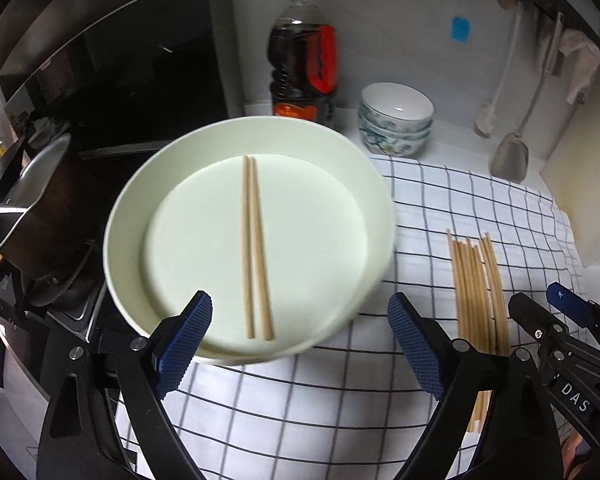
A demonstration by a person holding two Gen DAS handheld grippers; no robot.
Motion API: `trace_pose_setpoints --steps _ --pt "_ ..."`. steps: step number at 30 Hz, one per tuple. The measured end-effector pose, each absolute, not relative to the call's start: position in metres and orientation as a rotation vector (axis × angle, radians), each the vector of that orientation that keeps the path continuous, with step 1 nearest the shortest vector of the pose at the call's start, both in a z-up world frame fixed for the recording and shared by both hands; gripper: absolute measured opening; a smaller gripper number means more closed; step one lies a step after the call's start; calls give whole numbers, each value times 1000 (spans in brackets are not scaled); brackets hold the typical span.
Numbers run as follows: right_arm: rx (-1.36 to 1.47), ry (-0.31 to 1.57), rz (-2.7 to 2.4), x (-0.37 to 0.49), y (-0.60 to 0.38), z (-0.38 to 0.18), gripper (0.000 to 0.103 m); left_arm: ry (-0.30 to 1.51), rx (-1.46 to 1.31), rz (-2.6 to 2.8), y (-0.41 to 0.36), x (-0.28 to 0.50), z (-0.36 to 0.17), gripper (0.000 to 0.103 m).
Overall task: Organize utensils
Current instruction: 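Open the right gripper to release the chopstick and withdraw from the dish, then move the right gripper back over the chopsticks and grasp another chopstick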
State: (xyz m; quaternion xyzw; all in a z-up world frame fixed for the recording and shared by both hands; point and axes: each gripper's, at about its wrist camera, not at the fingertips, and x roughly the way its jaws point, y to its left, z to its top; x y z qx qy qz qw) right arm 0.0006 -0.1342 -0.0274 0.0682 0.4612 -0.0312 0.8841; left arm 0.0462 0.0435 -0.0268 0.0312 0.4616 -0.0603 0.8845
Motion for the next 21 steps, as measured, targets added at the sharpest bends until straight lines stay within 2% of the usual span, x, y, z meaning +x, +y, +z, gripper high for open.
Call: trace_pose_setpoints --steps 9,21 --pt "198 965 -149 -29 -181 -38 63 981 108 -195 -4 28 -41 92" --pt "216 1014 -228 -50 -223 -65 64 1020 135 -229 -44 20 -69 92"
